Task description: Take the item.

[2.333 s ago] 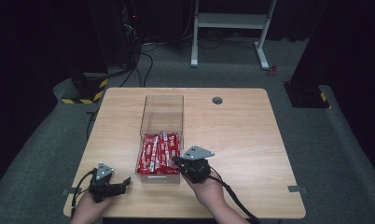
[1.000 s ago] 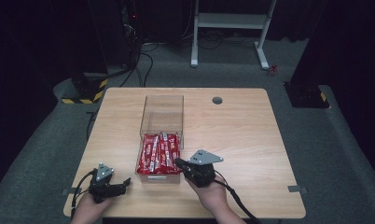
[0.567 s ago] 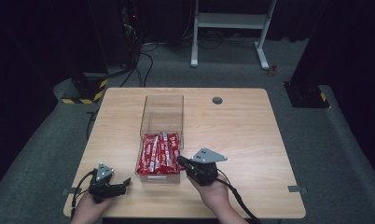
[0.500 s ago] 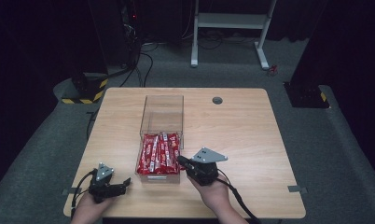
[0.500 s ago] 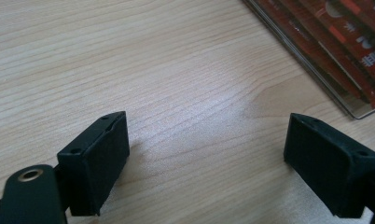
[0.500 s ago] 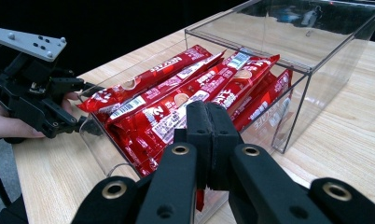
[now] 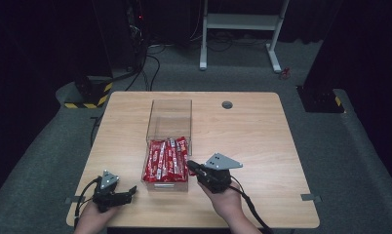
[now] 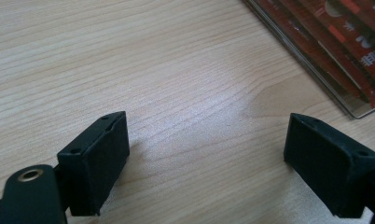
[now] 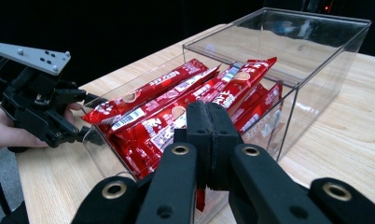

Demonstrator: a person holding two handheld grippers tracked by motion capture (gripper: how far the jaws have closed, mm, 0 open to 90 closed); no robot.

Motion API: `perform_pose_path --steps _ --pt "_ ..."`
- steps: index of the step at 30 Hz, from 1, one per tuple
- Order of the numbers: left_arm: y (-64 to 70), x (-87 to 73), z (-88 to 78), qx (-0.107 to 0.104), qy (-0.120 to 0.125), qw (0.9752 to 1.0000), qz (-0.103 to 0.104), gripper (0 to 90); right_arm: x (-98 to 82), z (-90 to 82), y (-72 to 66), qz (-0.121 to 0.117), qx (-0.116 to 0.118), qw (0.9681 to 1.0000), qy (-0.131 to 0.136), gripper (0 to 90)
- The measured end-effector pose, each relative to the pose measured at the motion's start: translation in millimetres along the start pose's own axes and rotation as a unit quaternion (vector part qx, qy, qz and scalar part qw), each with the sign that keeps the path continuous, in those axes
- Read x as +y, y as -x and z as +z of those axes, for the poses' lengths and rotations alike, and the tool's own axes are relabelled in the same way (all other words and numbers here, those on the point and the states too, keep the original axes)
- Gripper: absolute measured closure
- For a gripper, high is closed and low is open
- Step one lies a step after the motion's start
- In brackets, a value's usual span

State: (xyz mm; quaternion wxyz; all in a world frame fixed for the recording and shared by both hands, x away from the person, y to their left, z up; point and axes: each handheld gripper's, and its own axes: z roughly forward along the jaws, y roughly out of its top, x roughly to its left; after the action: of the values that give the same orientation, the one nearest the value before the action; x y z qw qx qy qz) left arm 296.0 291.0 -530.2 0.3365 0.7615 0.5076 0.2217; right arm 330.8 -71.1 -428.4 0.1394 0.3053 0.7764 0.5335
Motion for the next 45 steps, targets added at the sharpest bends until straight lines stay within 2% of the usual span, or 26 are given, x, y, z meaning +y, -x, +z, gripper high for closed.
perform_pose_path --steps 7,29,45 --pt "0.1 0.0 0.1 0.000 0.000 1.0000 0.000 14.4 4.2 -7.3 2.7 -0.004 -0.004 0.9999 0.016 90.0" --pt "0.1 0.0 0.0 0.000 0.000 1.0000 0.000 14.4 10.1 -22.3 14.7 -0.001 -0.026 0.9991 0.035 90.0" --pt "0.1 0.0 0.0 0.000 0.000 1.0000 0.000 14.4 3.2 -26.1 42.5 0.019 -0.064 0.9973 0.032 90.0"
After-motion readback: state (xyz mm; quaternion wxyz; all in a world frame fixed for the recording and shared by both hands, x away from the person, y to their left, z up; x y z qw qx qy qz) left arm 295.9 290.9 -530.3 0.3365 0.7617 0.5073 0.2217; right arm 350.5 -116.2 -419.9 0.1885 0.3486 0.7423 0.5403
